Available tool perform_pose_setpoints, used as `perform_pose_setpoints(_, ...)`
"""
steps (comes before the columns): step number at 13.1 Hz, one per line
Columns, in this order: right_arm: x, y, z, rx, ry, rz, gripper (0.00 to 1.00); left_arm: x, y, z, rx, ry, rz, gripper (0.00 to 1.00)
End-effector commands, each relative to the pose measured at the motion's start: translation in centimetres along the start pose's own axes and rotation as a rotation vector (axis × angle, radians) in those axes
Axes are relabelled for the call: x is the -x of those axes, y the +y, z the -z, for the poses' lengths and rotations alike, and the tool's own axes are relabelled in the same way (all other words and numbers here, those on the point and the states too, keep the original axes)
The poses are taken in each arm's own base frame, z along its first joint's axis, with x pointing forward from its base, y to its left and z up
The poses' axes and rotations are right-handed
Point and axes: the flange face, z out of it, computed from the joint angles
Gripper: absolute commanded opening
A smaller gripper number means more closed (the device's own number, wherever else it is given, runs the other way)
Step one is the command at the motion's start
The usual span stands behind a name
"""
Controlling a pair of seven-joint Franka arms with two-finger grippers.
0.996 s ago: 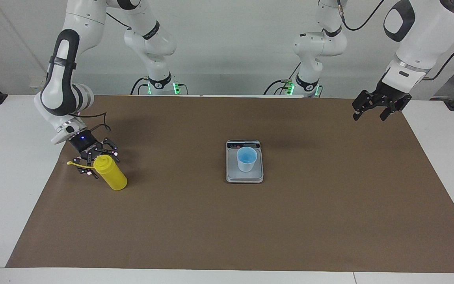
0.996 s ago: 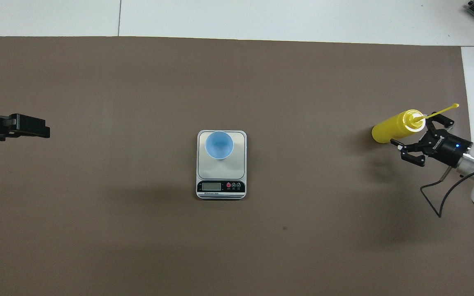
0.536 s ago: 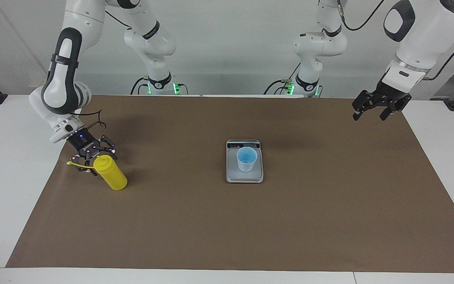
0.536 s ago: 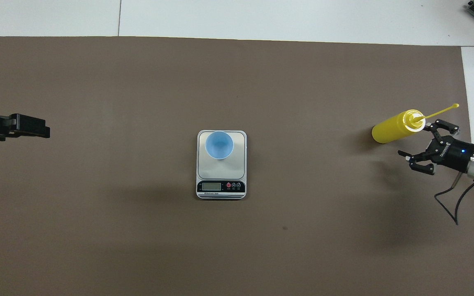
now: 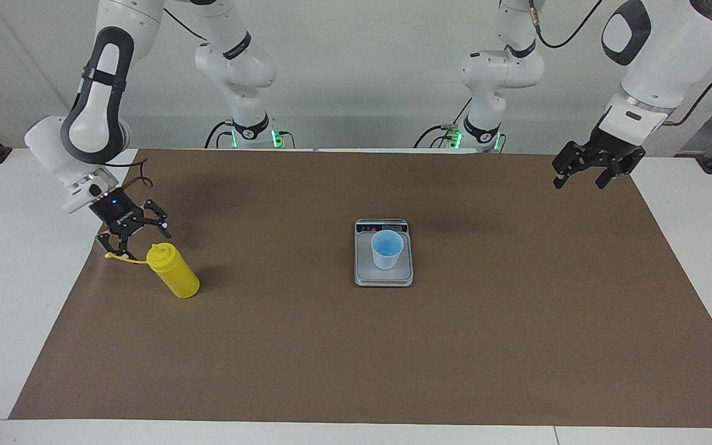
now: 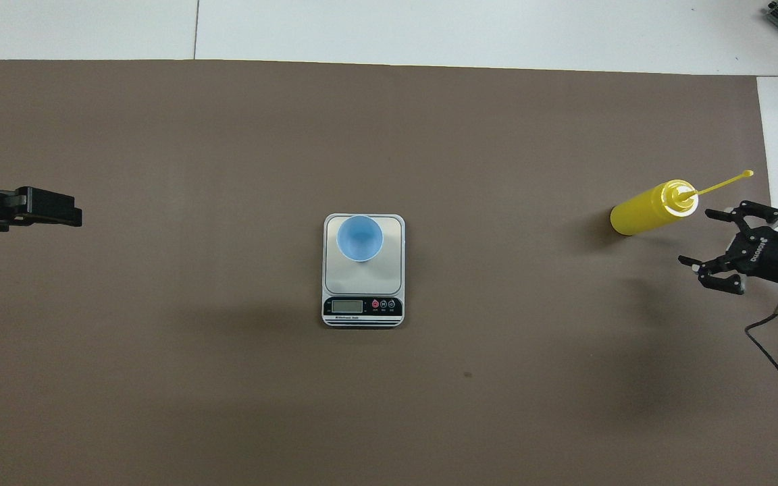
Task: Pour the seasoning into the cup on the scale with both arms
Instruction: 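Open the right gripper and pull it back from the bottle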
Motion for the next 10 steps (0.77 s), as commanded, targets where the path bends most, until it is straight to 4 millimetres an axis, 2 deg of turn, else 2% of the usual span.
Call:
perform_pose_setpoints(1,-1.4,-0.3,2.0,-0.012,-0.036,-0.006,1.00,0.3,-0.3,0.0,0.006,-0.006,0.011,1.00)
perform_pose_setpoints(5,-2.4,-0.9,3.6,-0.081,-0.139,-0.061,1.00,0.3,-0.3,0.0,0.008,-0.006,0.011,1.00)
perform_pose_setpoints(8,-2.7,-0.6,4.9,-0.074,-0.211,-0.045,1.00,0.3,-0.2,0.0,0.006,-0.006,0.009,1.00)
perform_pose_setpoints(10,-3.1,-0.7,5.4,-0.094,-0.262,-0.111,1.00,0.3,-0.3,0.1,0.006,-0.005,0.011,1.00)
